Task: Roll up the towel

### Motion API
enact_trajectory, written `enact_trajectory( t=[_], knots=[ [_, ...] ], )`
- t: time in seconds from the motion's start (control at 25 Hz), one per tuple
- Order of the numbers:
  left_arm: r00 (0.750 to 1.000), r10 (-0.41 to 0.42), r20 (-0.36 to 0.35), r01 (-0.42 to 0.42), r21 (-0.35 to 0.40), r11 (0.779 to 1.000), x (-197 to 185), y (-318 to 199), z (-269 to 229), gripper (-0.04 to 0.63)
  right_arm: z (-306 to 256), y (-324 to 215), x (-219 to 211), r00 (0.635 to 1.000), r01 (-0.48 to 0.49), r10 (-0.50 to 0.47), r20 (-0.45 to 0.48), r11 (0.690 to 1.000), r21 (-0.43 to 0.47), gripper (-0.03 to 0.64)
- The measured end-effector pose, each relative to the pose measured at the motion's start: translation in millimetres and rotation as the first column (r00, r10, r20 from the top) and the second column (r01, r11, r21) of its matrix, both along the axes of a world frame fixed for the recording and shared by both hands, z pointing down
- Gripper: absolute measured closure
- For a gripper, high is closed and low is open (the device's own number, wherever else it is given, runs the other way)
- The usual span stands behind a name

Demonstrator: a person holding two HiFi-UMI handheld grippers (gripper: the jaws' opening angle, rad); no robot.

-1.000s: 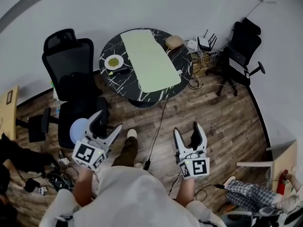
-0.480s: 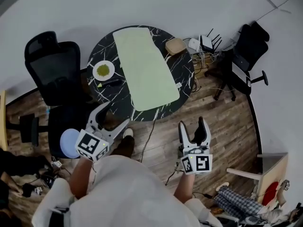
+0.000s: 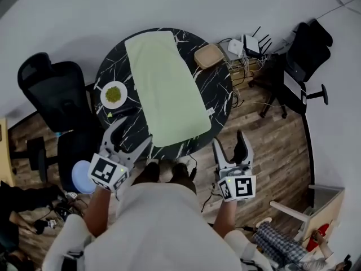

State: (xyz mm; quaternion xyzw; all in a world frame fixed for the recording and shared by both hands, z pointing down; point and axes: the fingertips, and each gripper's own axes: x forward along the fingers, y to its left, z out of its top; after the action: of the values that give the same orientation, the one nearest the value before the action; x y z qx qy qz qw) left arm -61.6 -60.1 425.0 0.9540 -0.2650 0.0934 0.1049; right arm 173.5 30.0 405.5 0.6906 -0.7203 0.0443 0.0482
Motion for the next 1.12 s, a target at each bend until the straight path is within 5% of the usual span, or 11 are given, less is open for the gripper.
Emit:
enact_trajectory(
  t=[0.2, 0.32, 0.4, 0.48, 0.56, 0.68, 0.8, 0.96, 1.04, 1.12],
  knots=[
    [0.990, -0.120, 0.074, 0.123, -0.032, 0.992, 23.2, -8.7, 25.3, 0.285, 36.9, -42.2, 20.0, 0.977, 0.208, -0.212, -0.035, 0.974, -0.096, 0.328],
    [0.980, -0.171, 0.097, 0.178, -0.067, 0.982, 35.7, -5.3, 38.7, 0.285, 68.5, -56.1, 24.4, 0.904, 0.350, -0.395, -0.162, 0.903, -0.248, 0.328],
    [0.975, -0.181, 0.132, 0.193, -0.085, 0.977, 38.7, -5.7, 52.7, 0.285, 102.4, -61.3, 24.8, 0.793, 0.418, -0.540, -0.282, 0.819, -0.393, 0.328],
    [0.964, -0.165, 0.206, 0.187, -0.088, 0.979, 36.1, -5.2, 72.4, 0.285, 146.6, -59.3, 23.5, 0.648, 0.460, -0.685, -0.334, 0.701, -0.545, 0.328],
    [0.945, -0.121, 0.303, 0.154, -0.089, 0.984, 30.5, -2.0, 98.6, 0.285, 192.6, -49.8, 20.7, 0.537, 0.482, -0.793, -0.288, 0.568, -0.667, 0.328],
    [0.892, 0.013, 0.452, 0.046, -0.120, 0.992, 28.0, 13.6, 149.0, 0.285, 247.6, -33.8, 18.4, 0.433, 0.479, -0.878, -0.203, 0.414, -0.774, 0.328],
    [0.782, 0.197, 0.591, -0.113, -0.176, 0.978, 29.7, 37.6, 205.0, 0.285, 285.7, -21.4, 15.7, 0.365, 0.453, -0.920, -0.140, 0.307, -0.837, 0.328],
    [0.526, 0.425, 0.737, -0.353, -0.266, 0.897, 31.5, 71.4, 277.7, 0.287, 320.5, -5.4, 10.4, 0.268, 0.403, -0.960, -0.083, 0.189, -0.896, 0.331],
    [0.402, 0.497, 0.769, -0.438, -0.315, 0.842, 30.5, 83.3, 302.7, 0.287, 330.9, -3.4, 9.3, 0.233, 0.375, -0.969, -0.082, 0.168, -0.912, 0.360],
    [0.327, 0.506, 0.798, -0.482, -0.320, 0.816, 30.3, 84.9, 317.0, 0.326, 338.3, -7.5, 10.4, 0.202, 0.343, -0.974, -0.105, 0.170, -0.924, 0.429]
  ],
)
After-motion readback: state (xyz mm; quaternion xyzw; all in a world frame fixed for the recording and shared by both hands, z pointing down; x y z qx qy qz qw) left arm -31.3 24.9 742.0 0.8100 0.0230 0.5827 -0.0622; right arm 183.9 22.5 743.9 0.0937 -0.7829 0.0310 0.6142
